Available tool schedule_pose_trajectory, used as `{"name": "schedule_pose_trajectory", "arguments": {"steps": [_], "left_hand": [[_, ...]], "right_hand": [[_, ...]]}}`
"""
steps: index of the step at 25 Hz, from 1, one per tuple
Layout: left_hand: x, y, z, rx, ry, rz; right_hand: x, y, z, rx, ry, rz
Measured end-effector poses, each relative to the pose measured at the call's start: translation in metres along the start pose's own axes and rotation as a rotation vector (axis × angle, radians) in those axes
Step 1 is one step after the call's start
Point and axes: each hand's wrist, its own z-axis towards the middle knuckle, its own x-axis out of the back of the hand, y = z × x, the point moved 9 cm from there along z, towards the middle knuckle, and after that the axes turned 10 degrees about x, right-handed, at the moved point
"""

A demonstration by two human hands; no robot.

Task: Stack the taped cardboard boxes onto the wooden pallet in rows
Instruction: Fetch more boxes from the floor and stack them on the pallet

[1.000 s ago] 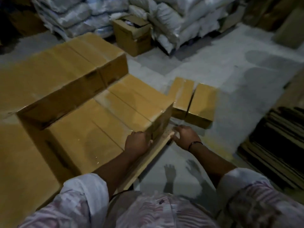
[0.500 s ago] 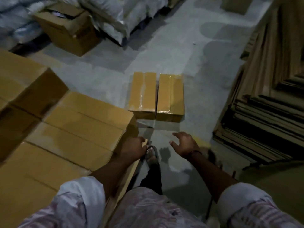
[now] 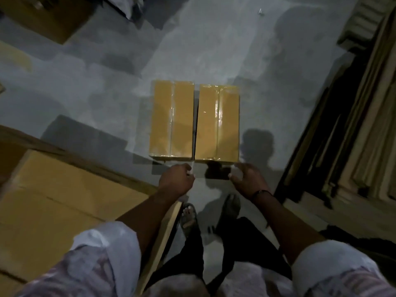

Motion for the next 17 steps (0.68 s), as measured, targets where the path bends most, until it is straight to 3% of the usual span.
{"name": "schedule_pose_trajectory", "arguments": {"steps": [5,7,11,13,17], "left_hand": [[-0.054,0.006,0.146,0.167,-0.106,-0.137],[-0.069,0.015,0.215,0.192,-0.042,-0.174],[-0.096,0.049,0.392,0.057,0.213,-0.247],[-0.125,0.071,0.470,-0.021,0.223,-0.203],[-0.167,0.090,0.547,0.129,0.217,-0.014]], "right_hand": [[-0.045,0.096,0.161,-0.032,-0.162,-0.009],[-0.060,0.138,0.231,-0.048,-0.141,-0.037],[-0.089,0.210,0.397,-0.043,0.020,-0.120],[-0.103,0.234,0.460,-0.063,0.121,-0.073],[-0.127,0.254,0.508,-0.040,0.227,0.043]]}}
